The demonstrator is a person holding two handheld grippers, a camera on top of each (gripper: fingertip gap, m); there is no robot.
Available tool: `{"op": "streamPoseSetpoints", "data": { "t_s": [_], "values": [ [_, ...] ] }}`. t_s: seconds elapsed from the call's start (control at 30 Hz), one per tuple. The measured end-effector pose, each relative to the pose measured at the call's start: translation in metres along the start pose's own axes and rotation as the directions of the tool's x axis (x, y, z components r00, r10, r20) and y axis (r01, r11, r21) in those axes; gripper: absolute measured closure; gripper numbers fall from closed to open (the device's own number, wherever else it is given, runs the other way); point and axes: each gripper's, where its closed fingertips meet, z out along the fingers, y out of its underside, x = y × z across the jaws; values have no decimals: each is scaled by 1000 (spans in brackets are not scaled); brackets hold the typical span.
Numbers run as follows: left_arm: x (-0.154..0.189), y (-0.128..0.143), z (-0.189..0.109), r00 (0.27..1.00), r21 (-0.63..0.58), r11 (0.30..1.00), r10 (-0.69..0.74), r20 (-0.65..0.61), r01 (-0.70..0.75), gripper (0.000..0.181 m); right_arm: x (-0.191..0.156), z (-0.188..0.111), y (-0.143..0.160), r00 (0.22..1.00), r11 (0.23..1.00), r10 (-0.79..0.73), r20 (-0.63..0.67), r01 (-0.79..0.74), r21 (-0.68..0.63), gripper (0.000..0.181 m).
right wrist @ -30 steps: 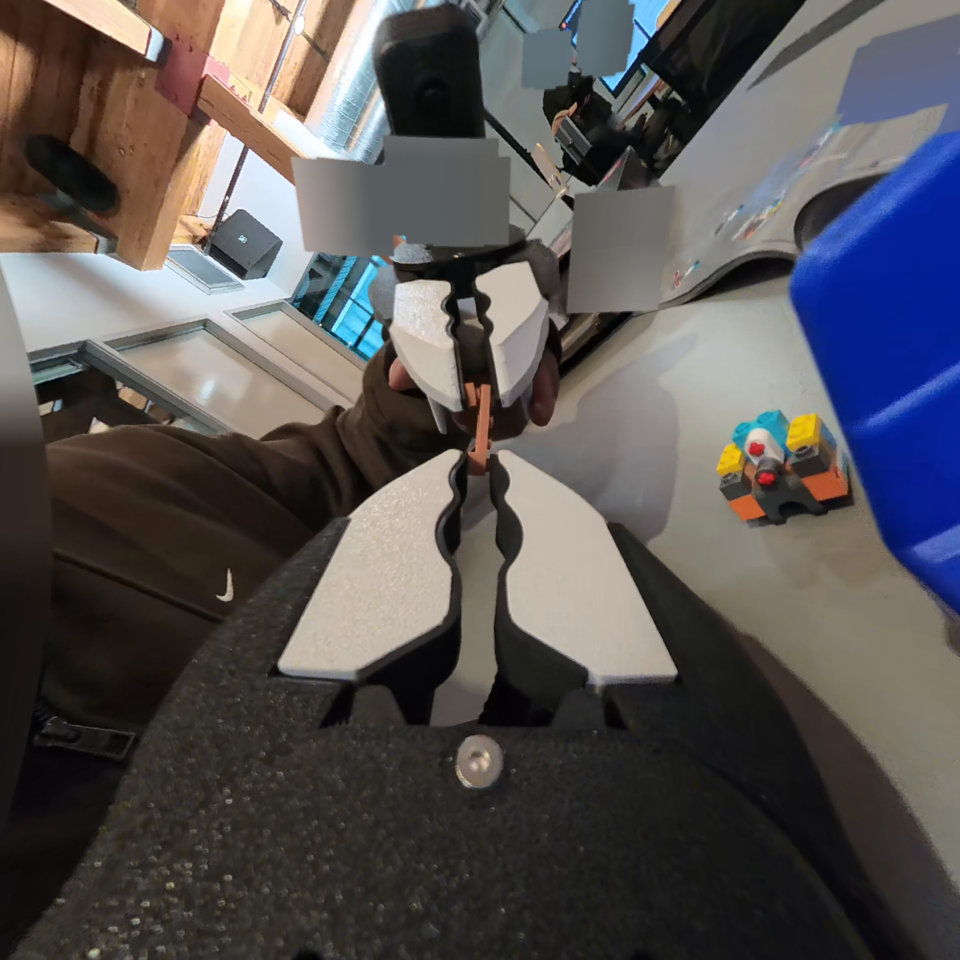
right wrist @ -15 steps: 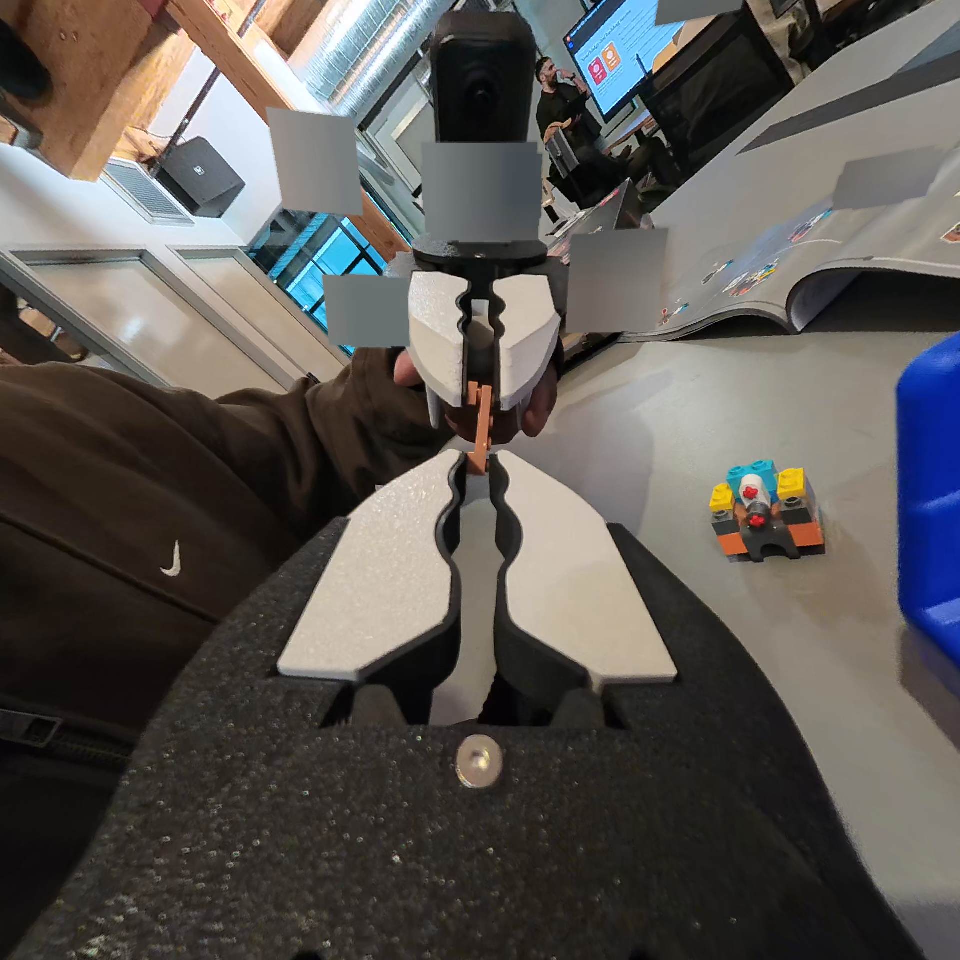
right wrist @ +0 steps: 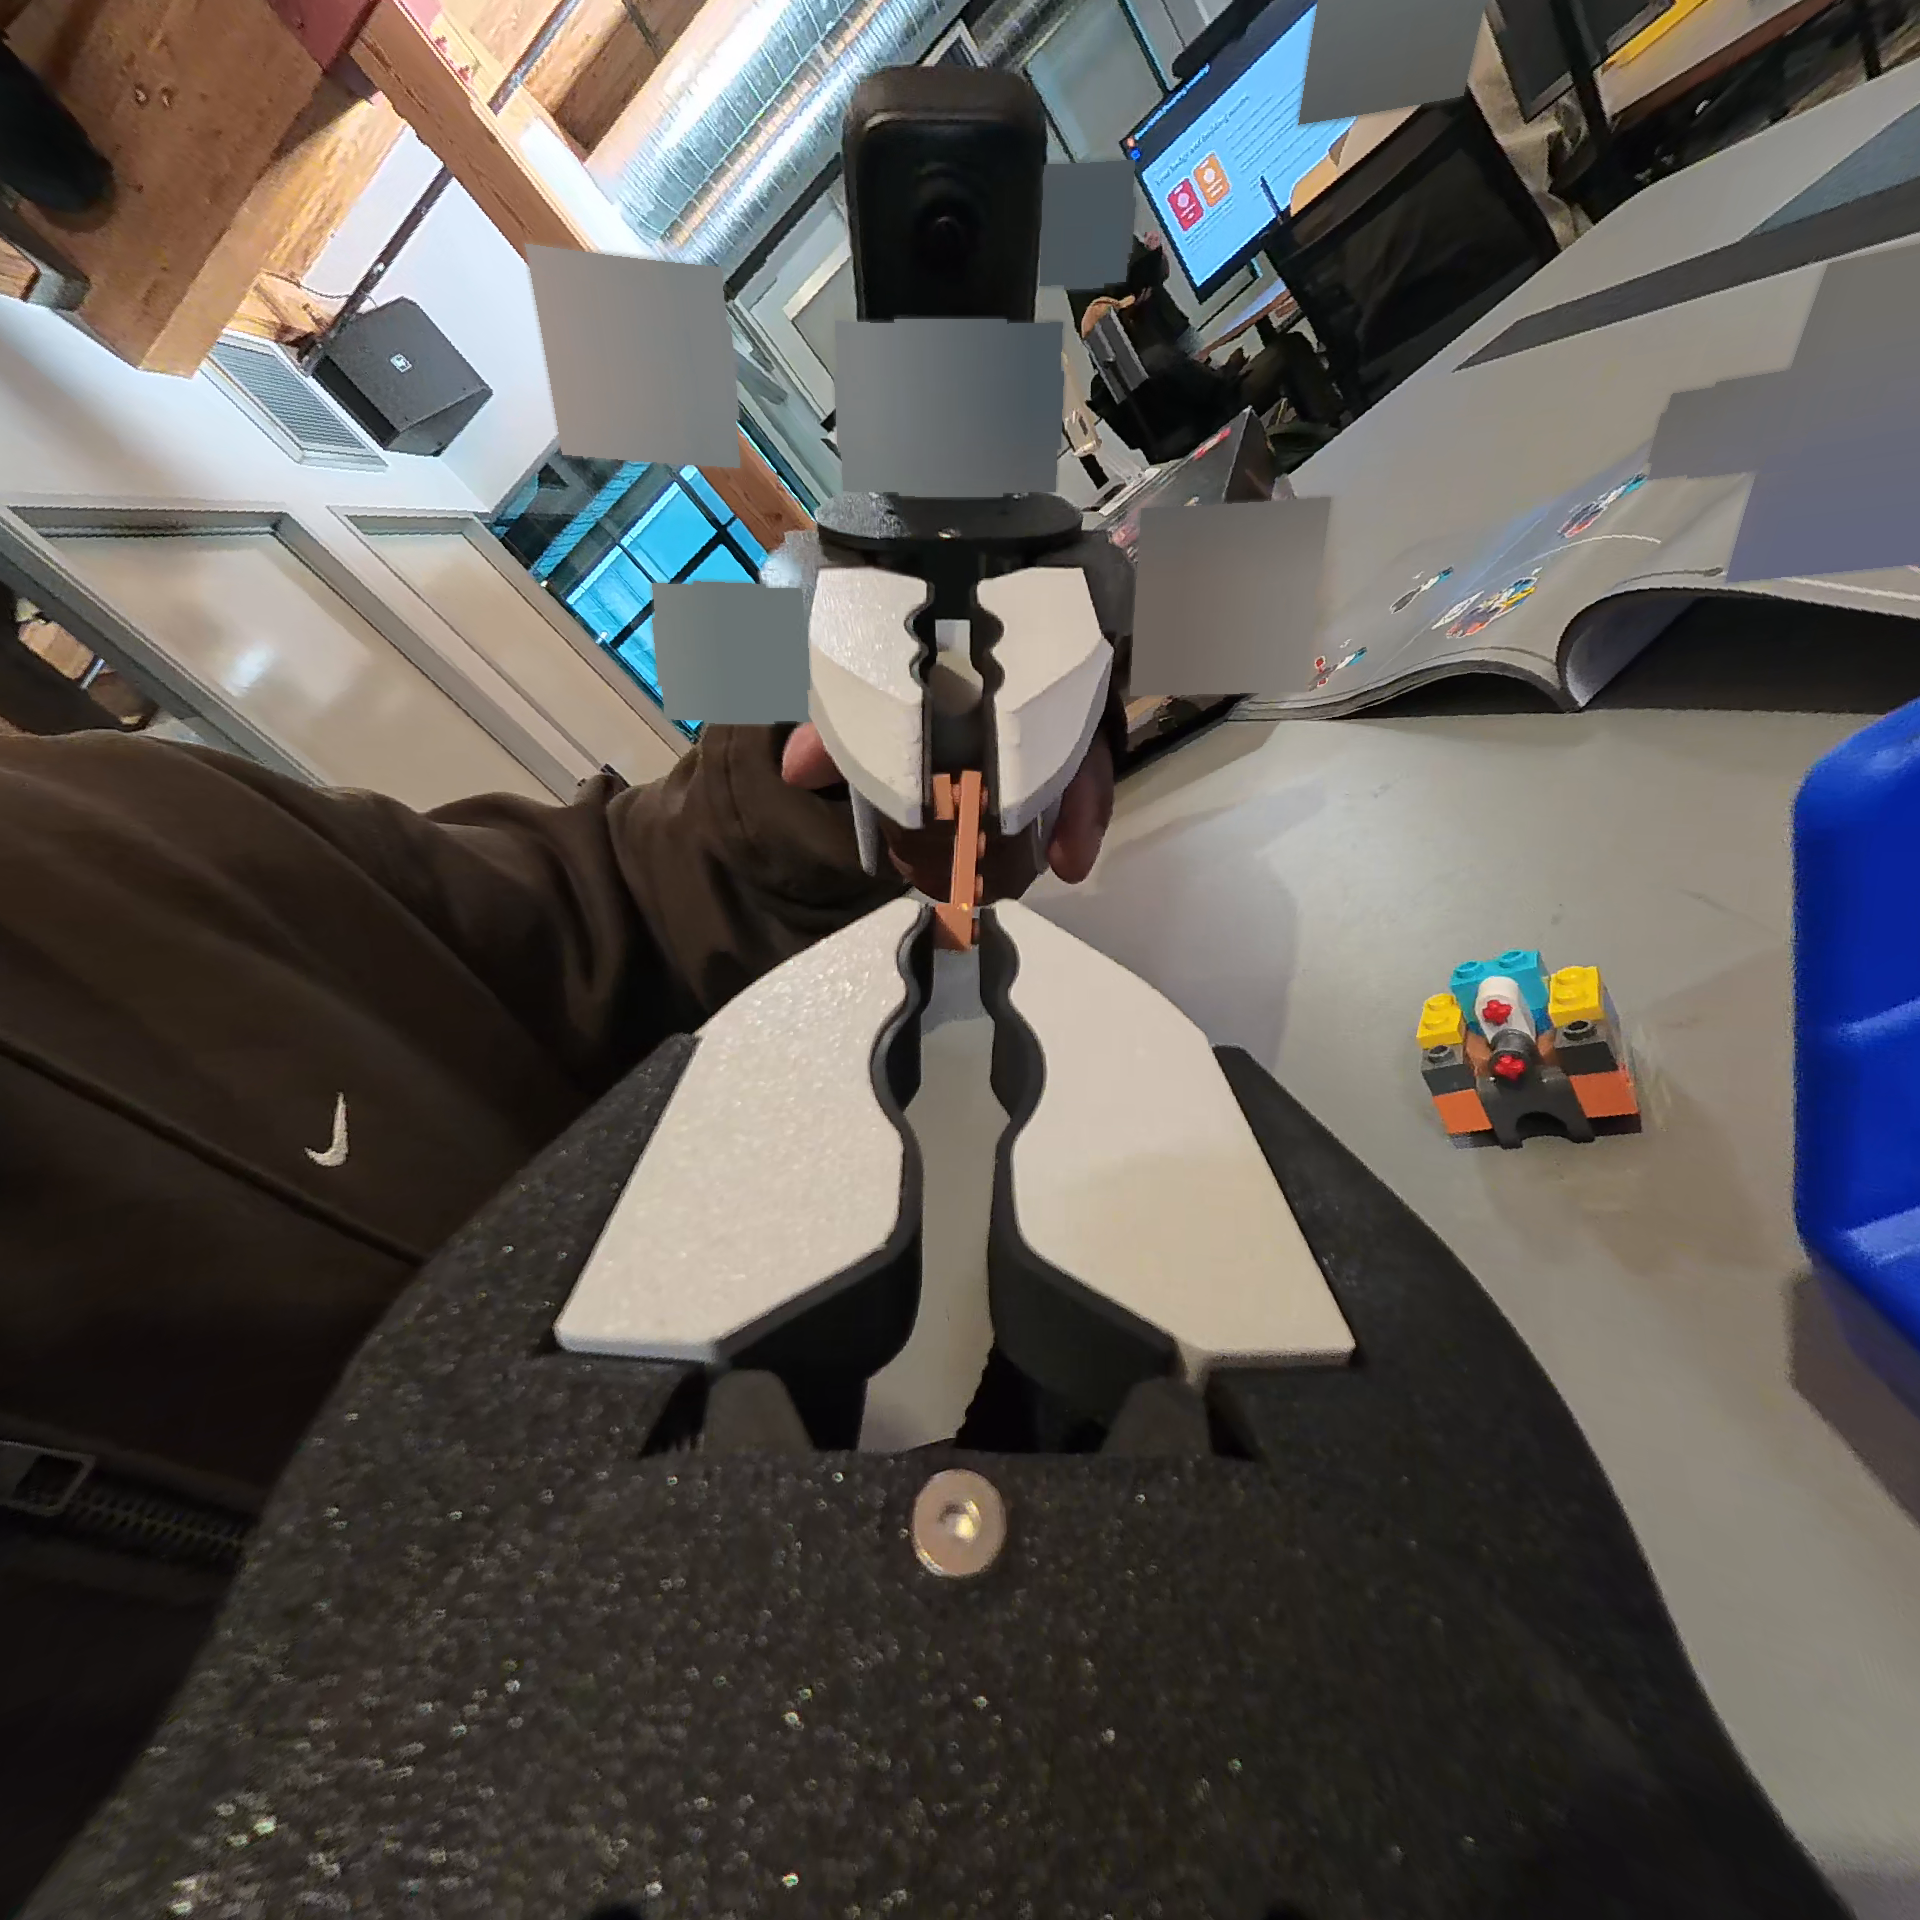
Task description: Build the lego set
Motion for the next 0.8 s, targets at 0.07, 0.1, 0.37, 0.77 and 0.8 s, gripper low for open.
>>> {"op": "streamPoseSetpoints", "data": {
  "t_s": [0.07,0.1,0.37,0.77,0.8],
  "values": [
    [-1,-1,0,1000,9,1000,4,9,-5,171,0,0,0,1000,1000,-3,-3,3,2,173],
    [0,-2,0,1000,14,1000,4,8,-4,171,0,0,-1,1000,1000,0,0,0,6,173],
    [2,-2,0,1000,23,1000,-5,-22,6,171,-2,0,-1,1000,1000,-28,-2,28,7,173],
    [6,-6,1,998,71,997,44,-36,-41,172,-6,-1,-4,997,997,-80,-9,81,21,173],
    [6,-6,1,998,76,996,43,-36,-40,172,-7,-1,-4,996,996,-83,-11,83,21,173]
  ]
}}
